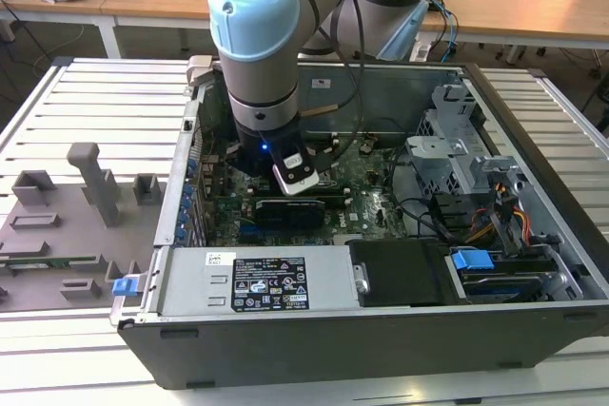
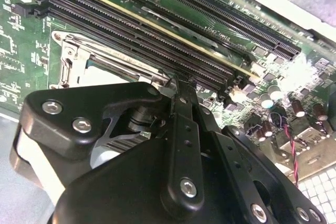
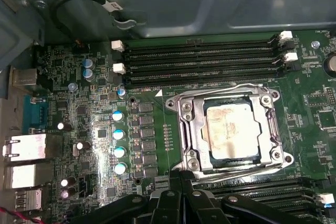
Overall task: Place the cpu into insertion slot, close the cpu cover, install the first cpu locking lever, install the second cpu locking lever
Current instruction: 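Install the second cpu locking lever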
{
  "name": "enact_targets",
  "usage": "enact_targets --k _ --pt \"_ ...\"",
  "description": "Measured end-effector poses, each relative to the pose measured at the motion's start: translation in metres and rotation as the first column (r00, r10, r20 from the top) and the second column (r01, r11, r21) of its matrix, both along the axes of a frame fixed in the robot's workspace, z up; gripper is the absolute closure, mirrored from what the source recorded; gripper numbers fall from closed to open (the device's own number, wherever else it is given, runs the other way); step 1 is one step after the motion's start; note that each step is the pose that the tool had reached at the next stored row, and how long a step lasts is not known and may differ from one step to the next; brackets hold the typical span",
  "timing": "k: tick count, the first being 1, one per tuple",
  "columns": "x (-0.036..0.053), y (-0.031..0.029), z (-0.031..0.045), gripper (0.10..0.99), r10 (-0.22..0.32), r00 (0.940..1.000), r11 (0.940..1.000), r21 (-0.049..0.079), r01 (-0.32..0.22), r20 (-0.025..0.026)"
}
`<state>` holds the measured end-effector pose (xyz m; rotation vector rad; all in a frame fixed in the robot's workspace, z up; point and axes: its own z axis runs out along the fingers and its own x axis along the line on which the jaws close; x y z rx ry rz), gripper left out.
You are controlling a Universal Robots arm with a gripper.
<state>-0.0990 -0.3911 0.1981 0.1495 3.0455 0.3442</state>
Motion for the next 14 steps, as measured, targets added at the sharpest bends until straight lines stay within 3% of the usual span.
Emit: enact_targets --k 8,11,14 --pt "0.0000 0.0010 -0.0012 0.980 0.000 1.0000 1.0000 0.000 0.000 0.0001" --pt "0.0001 0.0012 -0.0016 0.980 0.000 1.0000 1.0000 -0.007 0.000 -0.0054" --pt "0.0003 0.0014 -0.0012 0.980 0.000 1.0000 1.0000 -0.007 0.000 -0.0057"
